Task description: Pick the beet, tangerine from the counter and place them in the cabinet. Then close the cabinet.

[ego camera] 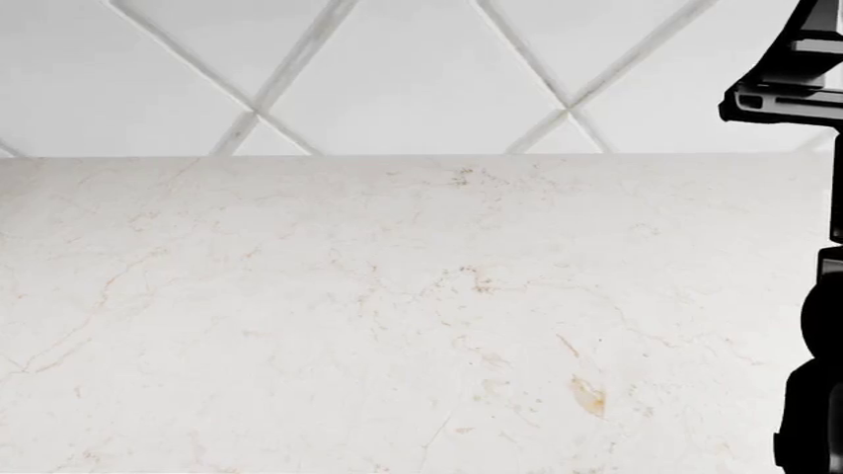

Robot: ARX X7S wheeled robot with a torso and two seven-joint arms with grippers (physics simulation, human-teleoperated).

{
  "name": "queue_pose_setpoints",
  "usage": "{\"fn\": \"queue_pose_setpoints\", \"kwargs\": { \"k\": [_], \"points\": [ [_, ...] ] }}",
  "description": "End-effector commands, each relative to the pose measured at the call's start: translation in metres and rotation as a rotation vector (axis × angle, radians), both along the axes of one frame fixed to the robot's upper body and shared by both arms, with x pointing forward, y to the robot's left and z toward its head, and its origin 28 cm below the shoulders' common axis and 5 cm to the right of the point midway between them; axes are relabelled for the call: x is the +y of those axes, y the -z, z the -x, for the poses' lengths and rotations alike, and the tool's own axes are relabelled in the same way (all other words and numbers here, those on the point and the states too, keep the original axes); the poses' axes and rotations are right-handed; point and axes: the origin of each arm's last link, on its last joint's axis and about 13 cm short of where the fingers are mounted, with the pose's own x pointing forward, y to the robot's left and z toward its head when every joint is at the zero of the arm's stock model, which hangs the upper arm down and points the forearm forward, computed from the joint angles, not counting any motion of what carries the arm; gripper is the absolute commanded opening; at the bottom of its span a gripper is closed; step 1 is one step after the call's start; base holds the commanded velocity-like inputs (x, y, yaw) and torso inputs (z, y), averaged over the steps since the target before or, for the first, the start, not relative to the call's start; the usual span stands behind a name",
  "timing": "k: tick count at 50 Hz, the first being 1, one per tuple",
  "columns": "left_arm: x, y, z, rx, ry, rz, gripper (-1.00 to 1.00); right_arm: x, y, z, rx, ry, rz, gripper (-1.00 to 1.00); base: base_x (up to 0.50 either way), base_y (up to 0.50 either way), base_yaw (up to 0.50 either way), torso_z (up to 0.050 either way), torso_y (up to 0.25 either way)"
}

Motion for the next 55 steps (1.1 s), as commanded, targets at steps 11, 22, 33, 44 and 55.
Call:
{"fn": "queue_pose_setpoints", "kwargs": {
  "k": [11, 22, 33, 44, 55],
  "points": [
    [0.000, 0.036, 0.019, -0.127, 0.024, 0.181, 1.00, 0.030, 0.094, 0.008, 0.363, -0.118, -0.008, 1.00, 0.00, 0.00, 0.00, 0.000, 0.000],
    [-0.015, 0.018, 0.012, -0.171, 0.106, 0.125, 1.00, 0.030, 0.093, 0.008, 0.361, -0.117, -0.009, 1.00, 0.00, 0.00, 0.00, 0.000, 0.000],
    [-0.027, 0.000, 0.007, -0.208, 0.164, 0.083, 1.00, 0.029, 0.090, 0.009, 0.356, -0.117, -0.009, 1.00, 0.00, 0.00, 0.00, 0.000, 0.000],
    [-0.038, -0.029, -0.018, -0.247, 0.203, 0.038, 1.00, 0.029, 0.089, 0.010, 0.355, -0.116, -0.009, 1.00, 0.00, 0.00, 0.00, 0.000, 0.000],
    [-0.050, -0.033, -0.036, -0.219, 0.258, 0.055, 1.00, 0.028, 0.090, 0.010, 0.354, -0.114, -0.013, 1.00, 0.00, 0.00, 0.00, 0.000, 0.000]
  ]
}}
